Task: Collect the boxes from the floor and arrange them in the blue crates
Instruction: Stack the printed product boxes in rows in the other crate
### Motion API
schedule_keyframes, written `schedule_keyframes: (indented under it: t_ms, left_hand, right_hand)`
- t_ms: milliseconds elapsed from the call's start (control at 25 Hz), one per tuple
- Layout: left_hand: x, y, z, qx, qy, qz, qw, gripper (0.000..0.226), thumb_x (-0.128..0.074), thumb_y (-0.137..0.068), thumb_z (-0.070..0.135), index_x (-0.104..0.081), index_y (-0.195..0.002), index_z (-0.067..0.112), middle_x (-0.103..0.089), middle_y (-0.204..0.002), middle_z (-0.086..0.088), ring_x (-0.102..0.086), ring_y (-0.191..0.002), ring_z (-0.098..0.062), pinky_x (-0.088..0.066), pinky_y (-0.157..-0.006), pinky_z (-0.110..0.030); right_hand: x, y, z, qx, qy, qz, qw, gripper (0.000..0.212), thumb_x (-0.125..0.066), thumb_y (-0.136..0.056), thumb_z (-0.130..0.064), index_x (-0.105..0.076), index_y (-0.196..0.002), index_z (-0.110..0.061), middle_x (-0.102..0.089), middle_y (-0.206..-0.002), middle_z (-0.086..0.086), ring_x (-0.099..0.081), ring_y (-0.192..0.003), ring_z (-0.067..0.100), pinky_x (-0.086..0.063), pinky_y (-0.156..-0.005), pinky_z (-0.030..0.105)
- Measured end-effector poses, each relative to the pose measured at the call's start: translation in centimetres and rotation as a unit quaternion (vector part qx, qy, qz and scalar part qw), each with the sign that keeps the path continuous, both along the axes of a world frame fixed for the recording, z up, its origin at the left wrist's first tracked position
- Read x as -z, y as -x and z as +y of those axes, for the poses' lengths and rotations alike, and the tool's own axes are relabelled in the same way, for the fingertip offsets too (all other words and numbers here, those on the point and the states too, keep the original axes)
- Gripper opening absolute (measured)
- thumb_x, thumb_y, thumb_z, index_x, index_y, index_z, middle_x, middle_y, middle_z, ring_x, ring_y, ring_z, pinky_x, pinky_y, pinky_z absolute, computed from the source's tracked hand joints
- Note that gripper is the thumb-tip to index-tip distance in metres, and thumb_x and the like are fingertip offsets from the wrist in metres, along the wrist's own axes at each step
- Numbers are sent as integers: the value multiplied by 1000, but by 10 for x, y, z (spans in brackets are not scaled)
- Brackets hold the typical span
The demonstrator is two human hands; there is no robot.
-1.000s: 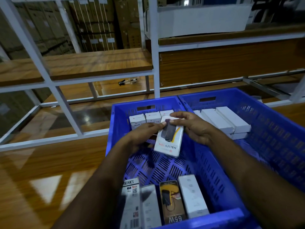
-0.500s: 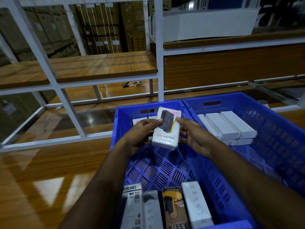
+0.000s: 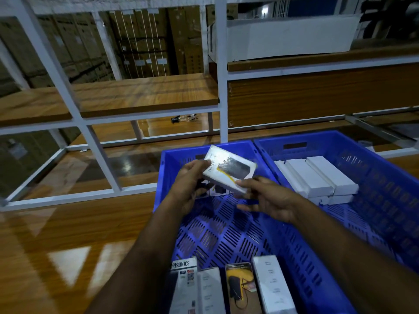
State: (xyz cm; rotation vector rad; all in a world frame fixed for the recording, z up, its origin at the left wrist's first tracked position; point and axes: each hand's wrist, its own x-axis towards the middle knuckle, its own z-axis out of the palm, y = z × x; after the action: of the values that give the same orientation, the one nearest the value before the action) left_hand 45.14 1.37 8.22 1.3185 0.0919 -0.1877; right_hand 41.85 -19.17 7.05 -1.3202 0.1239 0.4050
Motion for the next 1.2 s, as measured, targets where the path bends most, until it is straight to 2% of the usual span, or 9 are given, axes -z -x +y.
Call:
schedule_keyframes:
  t_ms: [120, 320, 400, 520, 600, 720, 880, 1080, 1200]
  left_hand:
    - [0, -1, 1, -28, 6, -7, 1000, 13, -64, -94, 27, -68, -101, 15, -72, -79, 1, -64, -75, -13, -51, -68, -28]
    - [1, -1, -2, -32, 0, -3, 999, 21, -65, -95, 29, -68, -101, 9, -73, -76, -1, -69, -63, -10, -55, -66, -32]
    - [4, -3, -3, -41, -16, 3, 999, 31, -66, -95, 28, -64, -113, 3, -73, -88, -8, -71, -68, -15, -59, -65, -34]
    - [9, -3, -7, -35, -53, 17, 998, 38, -60, -99, 32, -62, -121, 1, -73, -110, -16, -73, -92, -24, -64, -73, -42]
    - [7, 0, -10, -14, -33, 26, 999, 39, -51, -101, 44, -63, -122, 13, -70, -120, -14, -69, -108, -28, -62, -79, -48]
    - [4, 0, -9, 14, 4, 42, 999, 49, -44, -99, 59, -65, -121, 20, -70, -121, -13, -68, -112, -33, -60, -80, -49]
    - [6, -1, -6, 48, 61, 35, 996, 56, -60, -93, 53, -61, -134, 15, -69, -125, -18, -67, -115, -35, -50, -103, -57]
    - [3, 1, -4, 7, 101, 78, 992, 41, -66, -92, 39, -67, -123, 12, -73, -117, -17, -70, -108, -34, -56, -93, -52]
    - [2, 3, -3, 12, 107, 80, 991, 43, -59, -95, 39, -66, -126, 11, -72, -119, -18, -69, -109, -35, -54, -95, -52]
  right_hand:
    - [1, 0, 3, -16, -12, 1, 1000, 58, -78, -75, -30, -58, -125, -8, -73, -111, 9, -68, -107, 24, -51, -98, 53]
    - [0, 1, 3, -34, -14, -29, 999, 56, -76, -78, -27, -56, -128, -12, -69, -119, 12, -69, -102, 22, -56, -91, 50]
    - [1, 4, 8, -24, 73, -96, 992, 47, -74, -84, -27, -54, -125, -15, -66, -121, 8, -68, -104, 21, -59, -85, 46]
    - [4, 3, 10, 15, 250, -232, 940, 52, -80, -78, -37, -50, -119, -27, -58, -120, 0, -66, -100, 14, -60, -79, 33]
    - [6, 3, 10, 30, 304, -285, 909, 63, -83, -71, -47, -48, -121, -33, -51, -119, -6, -61, -100, 5, -56, -80, 22]
    - [6, 5, 12, 4, 329, -329, 885, 64, -80, -73, -47, -48, -127, -38, -42, -115, -5, -51, -97, -10, -46, -78, 4]
    - [8, 7, 14, -62, 324, -356, 874, 64, -74, -75, -53, -52, -134, -45, -42, -117, -12, -47, -113, 0, -48, -98, 29]
    - [1, 11, 18, -56, 310, -403, 859, 40, -77, -82, -28, -68, -121, -30, -51, -120, -15, -48, -114, -4, -46, -90, 13]
    - [0, 14, 21, -50, 310, -420, 852, 33, -79, -81, -22, -72, -114, -26, -56, -120, -15, -50, -114, -4, -48, -88, 14]
